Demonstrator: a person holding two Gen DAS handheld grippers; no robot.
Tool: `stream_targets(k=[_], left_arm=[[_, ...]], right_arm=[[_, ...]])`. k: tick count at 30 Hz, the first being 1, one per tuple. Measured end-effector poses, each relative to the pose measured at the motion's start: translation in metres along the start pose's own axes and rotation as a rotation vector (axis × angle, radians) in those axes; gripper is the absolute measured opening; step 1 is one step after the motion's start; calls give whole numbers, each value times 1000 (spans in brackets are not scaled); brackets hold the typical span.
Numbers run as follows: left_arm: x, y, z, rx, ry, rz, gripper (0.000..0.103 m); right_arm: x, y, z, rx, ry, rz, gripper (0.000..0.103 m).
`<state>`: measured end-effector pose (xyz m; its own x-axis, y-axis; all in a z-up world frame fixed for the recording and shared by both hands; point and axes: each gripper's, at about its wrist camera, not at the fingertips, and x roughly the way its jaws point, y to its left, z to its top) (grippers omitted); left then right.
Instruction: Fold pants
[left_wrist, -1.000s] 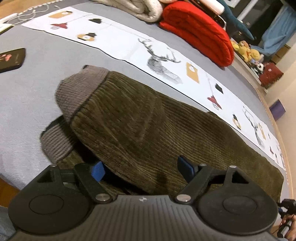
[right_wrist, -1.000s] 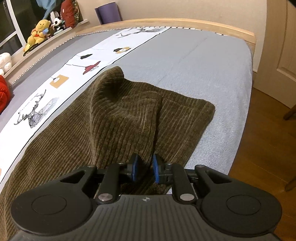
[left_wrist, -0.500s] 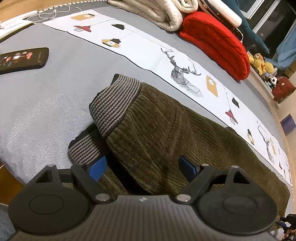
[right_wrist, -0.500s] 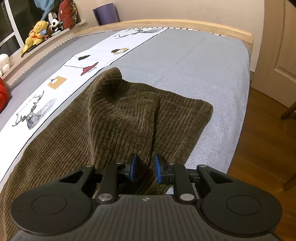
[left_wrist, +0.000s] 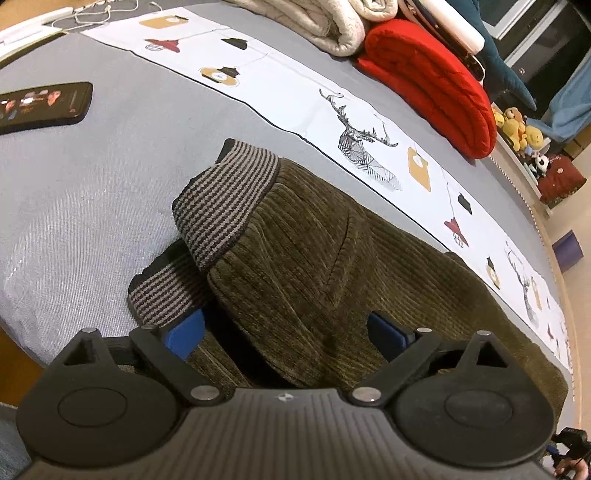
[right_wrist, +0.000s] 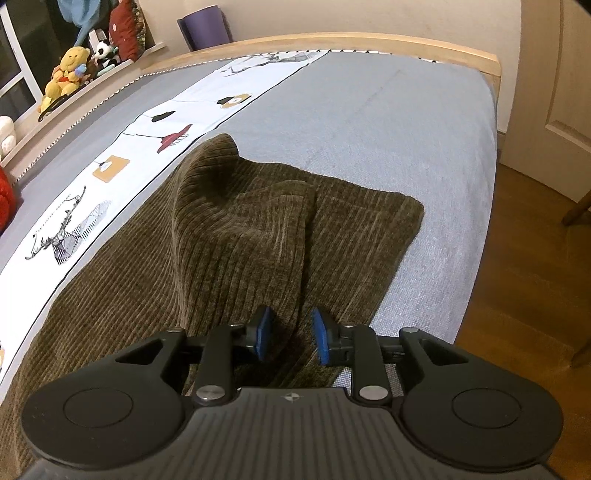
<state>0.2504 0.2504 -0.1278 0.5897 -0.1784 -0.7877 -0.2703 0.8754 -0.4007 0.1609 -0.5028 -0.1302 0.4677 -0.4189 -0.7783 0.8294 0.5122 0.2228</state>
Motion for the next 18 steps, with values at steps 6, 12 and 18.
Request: stream_targets(k=[6, 12, 18], left_arm=[[-1, -1, -1, -19, -16, 16, 90], [3, 1, 0, -32, -12, 34, 52], [9, -4, 1, -14, -9, 72, 53]], right_arm=[[0, -8, 3, 56, 10, 75, 46], [-2, -22, 7, 157, 1, 130, 51], [5, -70, 12, 475, -16, 239, 53]])
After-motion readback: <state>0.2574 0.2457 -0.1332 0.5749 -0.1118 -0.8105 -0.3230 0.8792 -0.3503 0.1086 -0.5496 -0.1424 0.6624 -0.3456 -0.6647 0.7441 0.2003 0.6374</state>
